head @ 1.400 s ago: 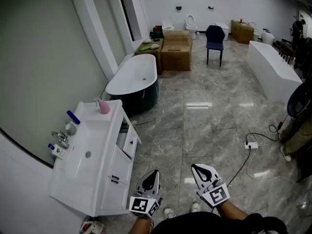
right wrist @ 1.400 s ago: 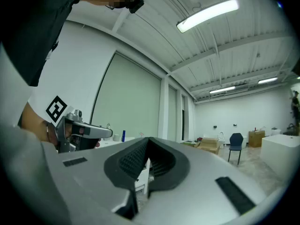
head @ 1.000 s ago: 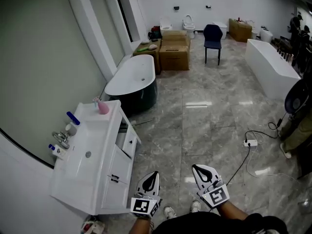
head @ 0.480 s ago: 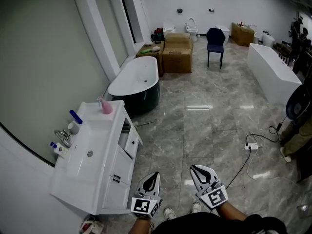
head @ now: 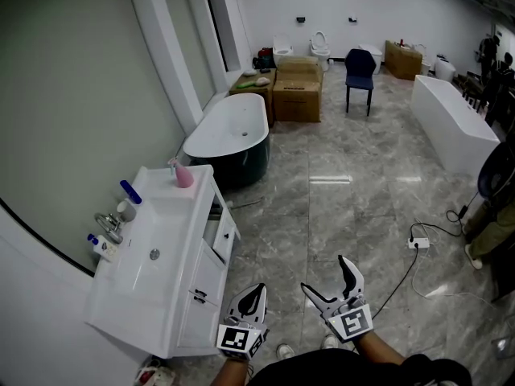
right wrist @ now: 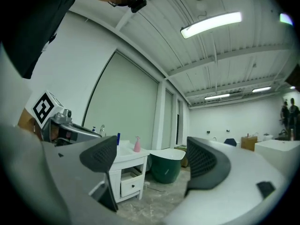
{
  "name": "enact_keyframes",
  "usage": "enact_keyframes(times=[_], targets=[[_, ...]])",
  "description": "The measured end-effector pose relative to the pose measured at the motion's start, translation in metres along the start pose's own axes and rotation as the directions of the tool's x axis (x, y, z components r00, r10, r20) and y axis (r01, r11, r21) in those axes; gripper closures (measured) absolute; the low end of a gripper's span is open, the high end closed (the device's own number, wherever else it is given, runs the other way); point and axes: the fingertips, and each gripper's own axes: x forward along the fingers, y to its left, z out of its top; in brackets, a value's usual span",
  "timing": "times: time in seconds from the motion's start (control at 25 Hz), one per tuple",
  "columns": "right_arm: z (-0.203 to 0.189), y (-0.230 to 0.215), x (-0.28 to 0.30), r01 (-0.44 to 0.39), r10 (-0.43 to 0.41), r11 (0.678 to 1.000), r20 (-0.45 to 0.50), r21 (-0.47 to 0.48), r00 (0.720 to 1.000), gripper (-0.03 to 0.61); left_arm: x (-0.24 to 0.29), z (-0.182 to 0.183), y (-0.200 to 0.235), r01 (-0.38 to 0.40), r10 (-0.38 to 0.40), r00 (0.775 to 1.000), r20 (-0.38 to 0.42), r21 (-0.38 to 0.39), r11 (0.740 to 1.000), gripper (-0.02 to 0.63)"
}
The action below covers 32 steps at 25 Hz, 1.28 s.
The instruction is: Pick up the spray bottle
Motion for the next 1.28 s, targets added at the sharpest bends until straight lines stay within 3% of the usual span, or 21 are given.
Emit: enact_keyframes(times=[0.16,0.24,0.52,0.8,1.28], targets=[[-0.005,0.013,0.015,0.015,-0.014,0.999,-0.009,0.048,1.0,0.023,-0.01,0.001,0.017,0.009,-0.009,1.0,0.005,-0.001,1.0,0.621],[-0.011,0.018,0.02,0.023,-0.021,0.998,-0.026,0.056,0.999,-0.009,-0.015,-0.003,0.024,0.012,-0.011,1.0,0.002,-0.011,1.0,0.621],[-0.025,0.019,0.036,0.021,-0.02,1.0,-0.07,0.012,0.997,-0.012,-0.012,-0.014,0.041,0.014,-0.015,1.0,-0.009,-0.043,0.999,0.621],[-0.041,0.001,0.082,0.001,-0.003,1.0,-0.091,-0.021,0.996,-0.012,0.028,-0.018,0.069,0.012,-0.013,1.0,-0.019,-0.042,0.999,0.621],[-0.055,-0.056,0.209,-0.106,0.107,0.994,-0.09,0.007,0.99,-0.012,0.118,-0.012,0.148,-0.098,0.095,0.994,-0.045,-0.059,0.993,0.621]])
